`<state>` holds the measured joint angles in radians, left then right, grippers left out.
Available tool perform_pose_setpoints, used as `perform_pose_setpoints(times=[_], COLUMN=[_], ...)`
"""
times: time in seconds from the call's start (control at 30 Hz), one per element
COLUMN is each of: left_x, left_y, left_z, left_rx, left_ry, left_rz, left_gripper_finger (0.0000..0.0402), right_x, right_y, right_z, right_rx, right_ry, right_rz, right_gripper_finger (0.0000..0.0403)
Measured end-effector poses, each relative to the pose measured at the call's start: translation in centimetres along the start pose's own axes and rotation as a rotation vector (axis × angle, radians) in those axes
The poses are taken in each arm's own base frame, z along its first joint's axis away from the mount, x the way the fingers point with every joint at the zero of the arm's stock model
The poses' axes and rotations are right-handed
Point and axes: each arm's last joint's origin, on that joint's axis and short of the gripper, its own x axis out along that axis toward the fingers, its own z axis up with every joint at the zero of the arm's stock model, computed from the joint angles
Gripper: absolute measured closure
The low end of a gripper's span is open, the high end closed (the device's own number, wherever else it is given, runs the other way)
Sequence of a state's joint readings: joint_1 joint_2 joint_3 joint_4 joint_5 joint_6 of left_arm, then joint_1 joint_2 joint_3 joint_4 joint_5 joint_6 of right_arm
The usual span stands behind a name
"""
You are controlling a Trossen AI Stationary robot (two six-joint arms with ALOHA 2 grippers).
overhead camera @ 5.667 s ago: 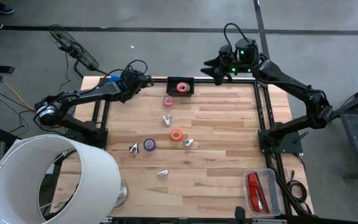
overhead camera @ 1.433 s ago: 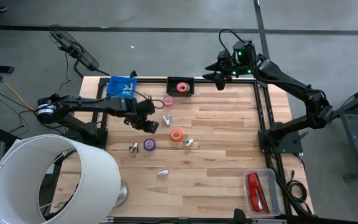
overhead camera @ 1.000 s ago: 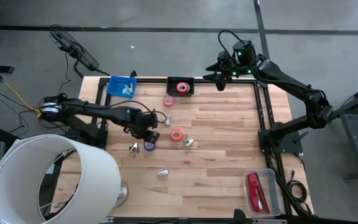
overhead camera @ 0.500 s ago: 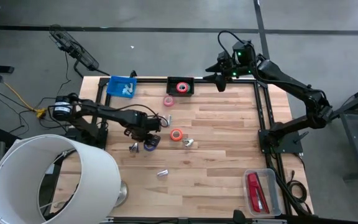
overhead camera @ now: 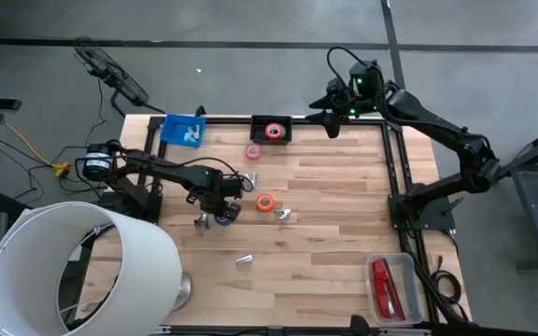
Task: Pick and place Stapler, Stapler remover, tape
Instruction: Put the blue tape into the black bin
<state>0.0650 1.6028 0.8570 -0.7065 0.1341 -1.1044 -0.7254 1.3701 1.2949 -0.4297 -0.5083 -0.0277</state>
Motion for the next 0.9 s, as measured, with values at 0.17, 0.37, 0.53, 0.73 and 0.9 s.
perform_pose_setpoints(times=[0.17, 0.37, 0.53, 0.73, 0.9], left_x=[0.0, -1.0, -2.9, -5.3, -6.9], left_y=[-0.2, -1.5, -3.1, -4.4, -4.4], left_z=[0.1, 0.7, 1.5, 3.0, 5.2], left_rx=[0.003, 0.017, 0.020, -0.013, -0.028], left_ry=[0.002, -0.058, -0.196, -0.413, -0.515], left_rz=[-0.026, -0.081, -0.102, -0.098, -0.113], left_gripper_finger=[0.0366, 0.0366, 0.0366, 0.0366, 0.0366], right_x=[0.0, 0.0, 0.0, 0.0, 0.0], right_y=[0.0, 0.0, 0.0, 0.0, 0.0], right_z=[0.0, -0.3, -0.5, -0.5, -0.5], right_rx=[0.000, 0.014, 0.002, 0.003, 0.018], right_ry=[0.000, 0.030, 0.046, 0.046, 0.046], right_rz=[0.000, 0.001, 0.002, 0.001, 0.000], right_gripper_finger=[0.0160, 0.0160, 0.0160, 0.0160, 0.0160])
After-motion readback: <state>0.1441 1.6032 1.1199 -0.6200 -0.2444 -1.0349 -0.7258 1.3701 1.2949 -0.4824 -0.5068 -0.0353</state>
